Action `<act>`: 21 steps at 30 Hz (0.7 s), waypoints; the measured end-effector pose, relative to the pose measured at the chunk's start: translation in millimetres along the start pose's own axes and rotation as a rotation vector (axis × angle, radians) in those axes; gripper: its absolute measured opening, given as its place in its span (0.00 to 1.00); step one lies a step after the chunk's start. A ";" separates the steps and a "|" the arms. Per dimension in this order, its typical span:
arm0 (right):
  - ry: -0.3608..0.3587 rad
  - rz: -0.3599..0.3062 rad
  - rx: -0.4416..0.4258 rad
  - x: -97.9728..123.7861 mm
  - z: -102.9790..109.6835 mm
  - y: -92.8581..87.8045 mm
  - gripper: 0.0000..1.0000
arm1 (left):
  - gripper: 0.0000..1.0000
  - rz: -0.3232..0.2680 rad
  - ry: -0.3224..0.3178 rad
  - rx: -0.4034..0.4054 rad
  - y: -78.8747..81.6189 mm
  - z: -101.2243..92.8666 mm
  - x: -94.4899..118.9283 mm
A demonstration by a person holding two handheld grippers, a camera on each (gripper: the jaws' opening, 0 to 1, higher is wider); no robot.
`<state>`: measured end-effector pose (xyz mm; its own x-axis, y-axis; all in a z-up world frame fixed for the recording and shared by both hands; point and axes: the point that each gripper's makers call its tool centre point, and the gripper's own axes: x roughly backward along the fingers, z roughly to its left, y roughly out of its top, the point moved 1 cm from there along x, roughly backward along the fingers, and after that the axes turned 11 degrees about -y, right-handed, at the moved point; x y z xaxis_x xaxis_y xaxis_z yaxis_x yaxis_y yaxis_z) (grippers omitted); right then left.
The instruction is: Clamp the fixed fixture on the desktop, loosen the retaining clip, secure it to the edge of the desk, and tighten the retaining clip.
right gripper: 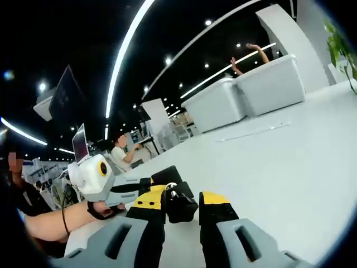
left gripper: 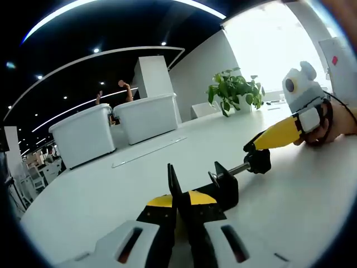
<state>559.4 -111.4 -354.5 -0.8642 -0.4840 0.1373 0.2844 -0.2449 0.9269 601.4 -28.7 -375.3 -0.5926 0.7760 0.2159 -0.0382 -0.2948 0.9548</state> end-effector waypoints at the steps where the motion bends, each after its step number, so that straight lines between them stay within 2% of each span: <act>1: 0.006 -0.002 0.008 -0.1 2.0 0.0 0.19 | 0.06 0.000 0.000 0.000 -0.1 -0.2 0.2; 6: 0.021 -0.029 0.091 0.7 8.7 0.7 0.16 | 0.06 0.000 0.000 0.000 -0.1 0.0 0.1; 8: 0.020 -0.043 0.163 0.5 10.1 2.1 0.16 | 0.06 0.000 0.000 0.001 0.0 0.8 -0.5; 9: 0.018 -0.049 0.214 0.6 11.8 2.2 0.15 | 0.06 0.000 0.000 0.001 0.0 0.7 -0.5; 14: 0.000 -0.112 0.605 2.6 26.1 0.3 0.15 | 0.06 0.001 0.002 0.002 0.1 2.4 -1.2; 17: -0.012 -0.134 0.746 5.4 31.2 -3.1 0.15 | 0.06 0.001 0.003 0.002 0.0 2.2 -0.9; 21: -0.030 -0.163 0.978 7.1 38.4 -8.0 0.15 | 0.06 0.001 0.003 0.002 -0.1 1.1 0.0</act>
<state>535.0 -80.6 -347.5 -0.8765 -0.4809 -0.0217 -0.2949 0.5009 0.8137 602.3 -28.1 -375.2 -0.5949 0.7742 0.2162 -0.0361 -0.2944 0.9550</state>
